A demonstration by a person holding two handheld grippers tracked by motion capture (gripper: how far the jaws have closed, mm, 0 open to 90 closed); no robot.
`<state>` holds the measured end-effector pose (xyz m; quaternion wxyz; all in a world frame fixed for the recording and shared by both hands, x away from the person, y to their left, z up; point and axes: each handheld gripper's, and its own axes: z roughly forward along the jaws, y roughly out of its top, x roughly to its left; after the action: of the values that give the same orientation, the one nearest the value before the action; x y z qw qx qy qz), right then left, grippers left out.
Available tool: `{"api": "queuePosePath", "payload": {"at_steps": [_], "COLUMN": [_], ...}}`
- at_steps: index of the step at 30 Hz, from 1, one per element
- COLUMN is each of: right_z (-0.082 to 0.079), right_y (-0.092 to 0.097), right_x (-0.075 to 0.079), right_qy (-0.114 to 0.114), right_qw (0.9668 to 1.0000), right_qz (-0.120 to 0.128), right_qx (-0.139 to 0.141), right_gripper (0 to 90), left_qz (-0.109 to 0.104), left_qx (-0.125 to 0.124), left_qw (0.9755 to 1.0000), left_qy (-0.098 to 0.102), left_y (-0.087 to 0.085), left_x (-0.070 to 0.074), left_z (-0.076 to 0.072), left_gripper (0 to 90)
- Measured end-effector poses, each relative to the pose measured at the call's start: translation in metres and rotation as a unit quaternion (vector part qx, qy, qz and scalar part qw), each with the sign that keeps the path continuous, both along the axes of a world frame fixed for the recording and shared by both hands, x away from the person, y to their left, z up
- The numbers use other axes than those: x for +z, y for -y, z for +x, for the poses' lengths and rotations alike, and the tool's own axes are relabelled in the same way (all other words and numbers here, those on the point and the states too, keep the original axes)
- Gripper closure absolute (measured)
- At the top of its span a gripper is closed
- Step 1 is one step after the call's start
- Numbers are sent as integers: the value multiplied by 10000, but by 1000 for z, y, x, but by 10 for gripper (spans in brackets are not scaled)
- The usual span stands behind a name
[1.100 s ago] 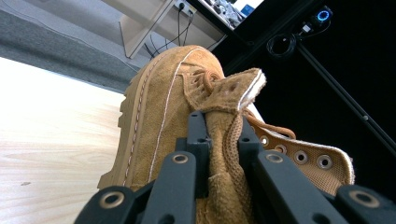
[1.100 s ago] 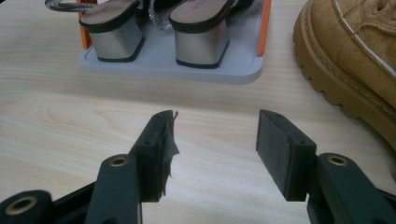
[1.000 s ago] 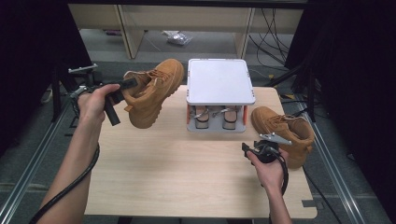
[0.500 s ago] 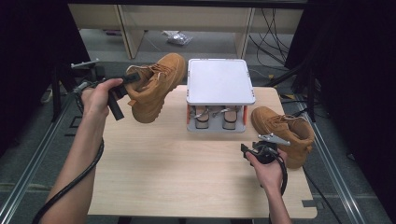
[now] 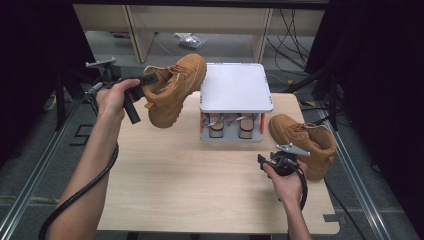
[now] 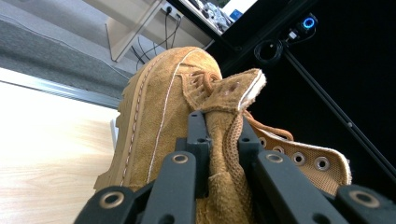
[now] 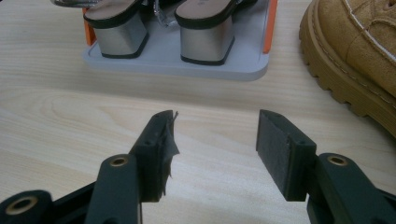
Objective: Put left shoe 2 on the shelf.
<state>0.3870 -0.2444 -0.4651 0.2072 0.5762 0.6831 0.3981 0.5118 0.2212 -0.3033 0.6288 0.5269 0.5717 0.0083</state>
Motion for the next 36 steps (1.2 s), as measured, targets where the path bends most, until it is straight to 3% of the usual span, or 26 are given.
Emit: {"api": "queuePosePath", "payload": {"at_steps": [6,36], "right_z": [-1,0], "right_y": [-2,-2], "right_x": [1,-2], "right_qy": [-63,-55], "right_qw": [9999,10000], "right_qz": [100,11], "right_qx": [-63,16], "right_gripper": [477,477], "left_qz": [-21,1], "left_qx": [-27,-162], "left_qw": [10000,9999], "left_qy": [-23,-61], "left_y": [10,52], "left_x": [3,19], "left_z": [6,24], "left_gripper": [816,813]}}
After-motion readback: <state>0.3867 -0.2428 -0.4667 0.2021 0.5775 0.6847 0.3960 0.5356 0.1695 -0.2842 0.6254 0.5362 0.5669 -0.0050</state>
